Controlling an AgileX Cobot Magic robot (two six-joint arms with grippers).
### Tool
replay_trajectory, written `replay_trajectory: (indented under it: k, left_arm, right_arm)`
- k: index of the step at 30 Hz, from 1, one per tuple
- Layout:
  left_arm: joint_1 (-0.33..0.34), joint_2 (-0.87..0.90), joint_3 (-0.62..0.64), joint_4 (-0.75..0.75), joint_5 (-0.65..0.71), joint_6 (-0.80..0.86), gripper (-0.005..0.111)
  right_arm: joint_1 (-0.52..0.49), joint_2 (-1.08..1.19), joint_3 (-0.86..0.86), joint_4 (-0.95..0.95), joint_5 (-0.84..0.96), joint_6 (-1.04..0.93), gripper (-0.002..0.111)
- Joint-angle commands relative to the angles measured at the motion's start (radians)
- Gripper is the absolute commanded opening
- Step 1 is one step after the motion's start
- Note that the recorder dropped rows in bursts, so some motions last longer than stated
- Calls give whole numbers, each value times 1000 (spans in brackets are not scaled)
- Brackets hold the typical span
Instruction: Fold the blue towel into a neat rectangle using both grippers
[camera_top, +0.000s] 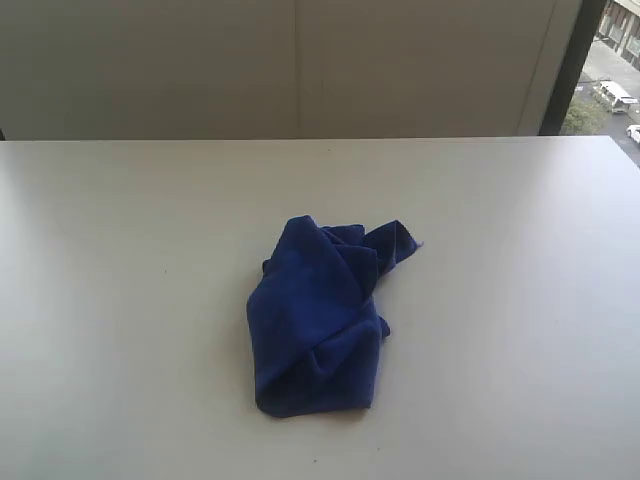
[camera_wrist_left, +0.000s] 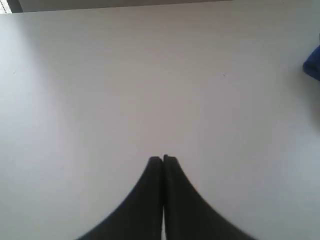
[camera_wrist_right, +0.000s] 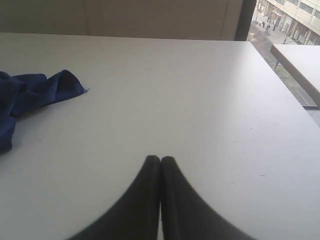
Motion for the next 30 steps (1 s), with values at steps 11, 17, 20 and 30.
replay_trajectory:
  k: [11,17,20,30]
  left_arm:
    - [4,-5,2,7,-5,84,0]
    - [4,-5,2,7,-20,84,0]
    - [4,-5,2,7,-87,78,0]
    - [4,-5,2,5,-550,27,0]
  right_arm:
    - [3,-7,2,-5,-9,3,0]
    - [3,-7,2,-5,-9,3,0]
    - [3,-7,2,-5,-9,3,0]
    - [3,-7,2,-5,-9,3,0]
